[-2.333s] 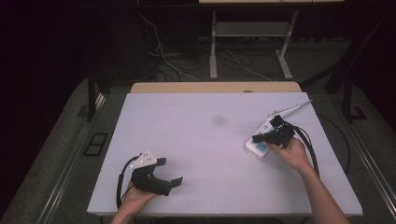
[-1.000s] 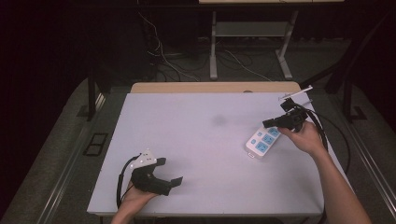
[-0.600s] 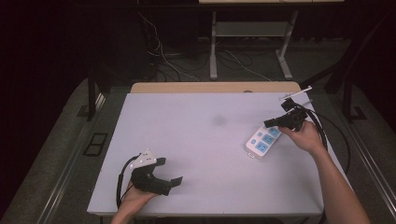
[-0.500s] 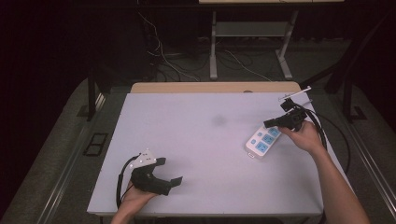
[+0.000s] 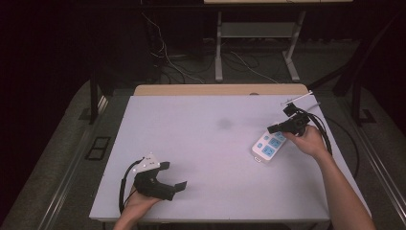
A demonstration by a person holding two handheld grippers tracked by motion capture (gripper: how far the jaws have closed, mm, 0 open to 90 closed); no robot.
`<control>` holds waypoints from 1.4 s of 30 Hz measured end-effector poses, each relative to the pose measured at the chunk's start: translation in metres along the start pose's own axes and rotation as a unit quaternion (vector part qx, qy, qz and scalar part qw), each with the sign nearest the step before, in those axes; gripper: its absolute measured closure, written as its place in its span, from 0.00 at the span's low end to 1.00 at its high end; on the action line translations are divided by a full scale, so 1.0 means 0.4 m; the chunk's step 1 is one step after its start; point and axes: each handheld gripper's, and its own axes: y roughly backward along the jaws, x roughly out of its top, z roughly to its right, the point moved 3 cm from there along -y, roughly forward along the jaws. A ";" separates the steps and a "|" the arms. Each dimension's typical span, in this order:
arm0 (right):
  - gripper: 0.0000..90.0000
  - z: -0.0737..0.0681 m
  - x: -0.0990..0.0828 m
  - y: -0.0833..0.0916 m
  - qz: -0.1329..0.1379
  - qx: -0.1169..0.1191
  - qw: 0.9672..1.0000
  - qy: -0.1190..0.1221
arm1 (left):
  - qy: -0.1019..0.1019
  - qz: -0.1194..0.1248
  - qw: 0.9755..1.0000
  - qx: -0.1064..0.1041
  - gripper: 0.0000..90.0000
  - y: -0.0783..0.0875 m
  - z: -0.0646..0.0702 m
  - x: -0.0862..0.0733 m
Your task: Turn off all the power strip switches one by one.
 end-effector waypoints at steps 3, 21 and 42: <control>1.00 0.000 -0.001 -0.007 -0.001 0.002 1.000 0.002 | 0.001 0.000 1.000 0.000 0.00 0.000 -0.001 0.000; 1.00 -0.004 -0.017 -0.037 -0.013 0.014 1.000 0.002 | 0.000 0.000 1.000 0.000 0.00 0.000 -0.001 0.000; 1.00 -0.006 -0.029 -0.040 0.011 0.015 1.000 0.002 | -0.002 -0.001 1.000 0.000 0.00 0.000 0.003 0.000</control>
